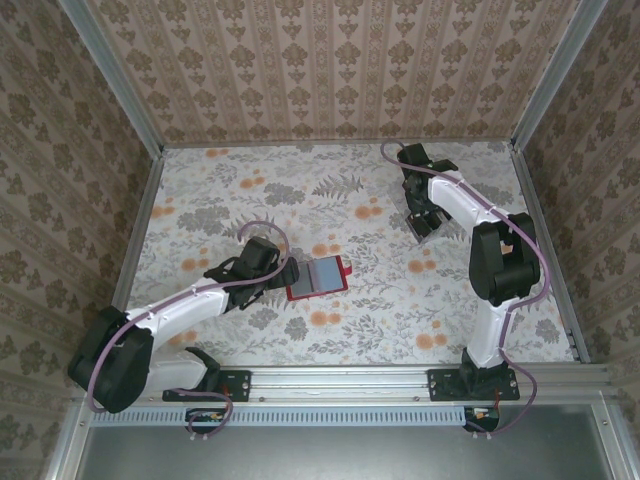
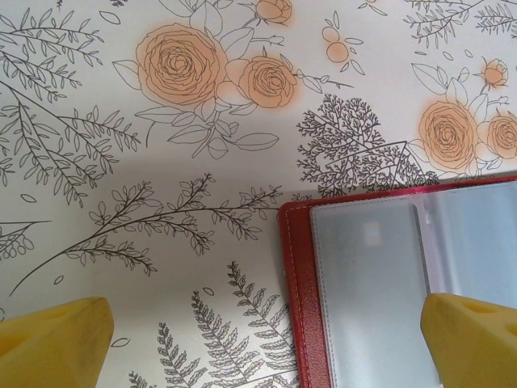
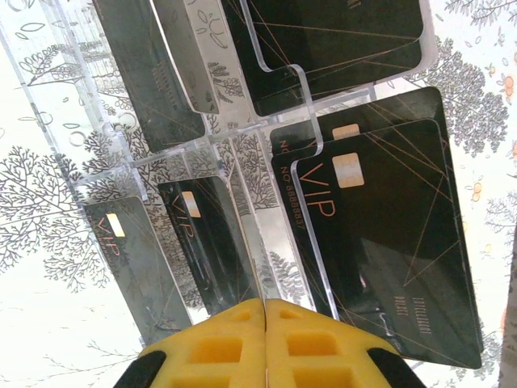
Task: Put the credit cards into the card holder
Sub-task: Pick up the credit card from the storage box, then insert the credit card into the card slot.
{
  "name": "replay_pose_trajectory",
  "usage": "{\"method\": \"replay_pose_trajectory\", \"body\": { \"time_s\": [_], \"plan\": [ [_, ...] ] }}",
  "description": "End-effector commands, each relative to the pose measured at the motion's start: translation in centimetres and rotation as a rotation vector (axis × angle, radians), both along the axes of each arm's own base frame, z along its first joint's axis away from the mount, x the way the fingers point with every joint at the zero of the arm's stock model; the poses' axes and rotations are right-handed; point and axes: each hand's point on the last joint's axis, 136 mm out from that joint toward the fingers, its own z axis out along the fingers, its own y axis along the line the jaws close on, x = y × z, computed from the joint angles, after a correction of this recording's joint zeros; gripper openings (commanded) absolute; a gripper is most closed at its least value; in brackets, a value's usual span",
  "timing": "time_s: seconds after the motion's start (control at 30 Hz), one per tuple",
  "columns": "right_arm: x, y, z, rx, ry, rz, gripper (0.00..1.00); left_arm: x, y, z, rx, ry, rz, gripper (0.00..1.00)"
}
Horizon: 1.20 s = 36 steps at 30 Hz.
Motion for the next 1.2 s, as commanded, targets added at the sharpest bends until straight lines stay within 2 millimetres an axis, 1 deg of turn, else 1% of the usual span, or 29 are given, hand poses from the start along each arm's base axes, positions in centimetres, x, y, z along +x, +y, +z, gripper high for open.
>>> {"method": "replay_pose_trajectory", "body": {
  "time_s": [0.0,0.1,0.27,0.53,0.7,0.8,0.9,1.03,1.17],
  "plan": [
    [-0.2,0.0,1.1,-0.024,-0.002,0.024,0.04,0.3,-0.6,1.1,-0.026,-0.028,-0.003,1.00],
    [-0.1,0.2,2.0,-0.030,-0.023,0.037,0.00,0.4,-0.6,1.2,-0.026,-0.031,-0.003,1.00],
    [0.0,0.7,3.8,-0.039,-0.067,0.057,0.00,0.4,-0.6,1.2,-0.026,-0.033,-0.005,1.00],
    [0.0,1.5,7.7,-0.057,-0.156,0.082,0.00,0.5,-0.7,1.4,-0.028,-0.037,-0.009,1.00],
    [-0.8,3.1,10.8,-0.026,-0.230,0.107,0.00,0.5,-0.7,1.4,-0.026,-0.039,-0.007,1.00],
    [-1.6,4.4,12.3,0.074,-0.272,0.113,0.00,0.6,-0.8,1.5,-0.027,-0.041,-0.006,1.00],
    [-2.6,6.2,13.4,0.235,-0.310,0.117,0.00,0.6,-0.8,1.6,-0.024,-0.042,-0.008,1.00],
    [-4.1,9.8,14.1,0.526,-0.345,0.129,0.00,0.7,-0.8,1.7,-0.024,-0.045,-0.007,1.00],
    [-5.6,13.9,13.6,0.844,-0.324,0.122,0.00,0.6,-0.7,1.7,-0.019,-0.040,-0.006,1.00]
  ]
}}
